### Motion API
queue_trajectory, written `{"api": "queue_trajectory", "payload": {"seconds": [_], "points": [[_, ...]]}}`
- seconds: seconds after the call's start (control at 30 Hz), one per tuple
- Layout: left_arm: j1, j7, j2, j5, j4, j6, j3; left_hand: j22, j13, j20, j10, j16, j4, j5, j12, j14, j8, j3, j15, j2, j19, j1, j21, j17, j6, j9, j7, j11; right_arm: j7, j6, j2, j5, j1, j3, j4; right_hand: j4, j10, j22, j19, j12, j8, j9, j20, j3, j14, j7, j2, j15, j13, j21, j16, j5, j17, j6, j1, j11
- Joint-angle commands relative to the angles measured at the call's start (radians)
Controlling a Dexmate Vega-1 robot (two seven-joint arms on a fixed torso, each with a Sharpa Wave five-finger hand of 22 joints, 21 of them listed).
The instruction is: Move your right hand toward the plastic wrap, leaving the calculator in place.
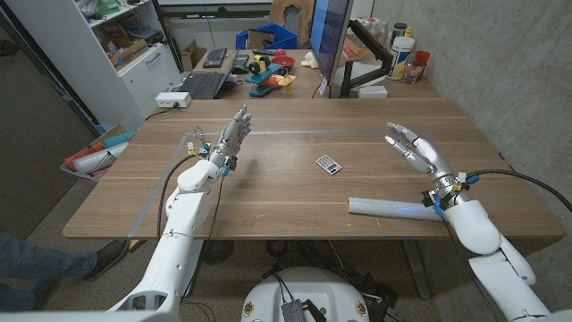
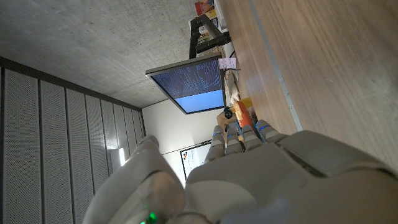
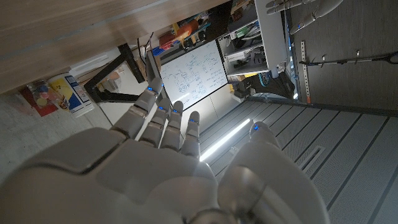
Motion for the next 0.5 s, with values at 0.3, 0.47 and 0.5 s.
{"api": "queue_trajectory", "payload": {"seconds": [0.3,0.47,0.5], "points": [[0.004,0.000,-0.003,-0.005,-0.006,-0.007,0.002,0.002,-0.001,-0.001,0.005,-0.001,-0.007,-0.001,-0.001,0.004,0.000,0.004,0.001,0.008,0.004,0.003,-0.011,0.003,0.013,0.002,0.004,0.001,-0.052,0.092,0.004,-0.095,-0.035,0.032,-0.009,-0.005,0.036,0.000,0.072,0.005,0.005,0.005,-0.047,-0.009,0.065,-0.011,-0.015,-0.068,0.007,-0.005,0.018,0.033,-0.003,0.009,-0.001,0.003],[0.002,-0.001,-0.004,-0.003,-0.003,-0.005,0.007,0.002,-0.001,-0.002,0.005,0.000,-0.007,-0.001,-0.001,0.005,0.000,0.003,0.001,0.008,0.005,0.003,-0.012,0.003,0.014,0.002,0.004,-0.002,-0.042,0.091,0.005,-0.103,-0.055,0.040,-0.022,-0.003,0.042,-0.001,0.089,0.005,0.003,0.005,-0.050,-0.012,0.071,-0.014,-0.015,-0.069,0.007,-0.005,0.017,0.040,-0.004,0.004,-0.005,0.003],[0.001,-0.001,-0.004,-0.002,-0.003,-0.005,0.009,0.002,-0.001,-0.002,0.004,0.000,-0.007,-0.001,-0.002,0.005,0.000,0.003,0.001,0.008,0.005,0.003,-0.013,0.003,0.014,0.002,0.004,0.000,-0.042,0.093,0.007,-0.102,-0.058,0.041,-0.022,-0.003,0.043,-0.001,0.091,0.005,0.002,0.005,-0.050,-0.012,0.072,-0.015,-0.016,-0.069,0.007,-0.005,0.017,0.042,-0.004,0.004,-0.005,0.003]]}}
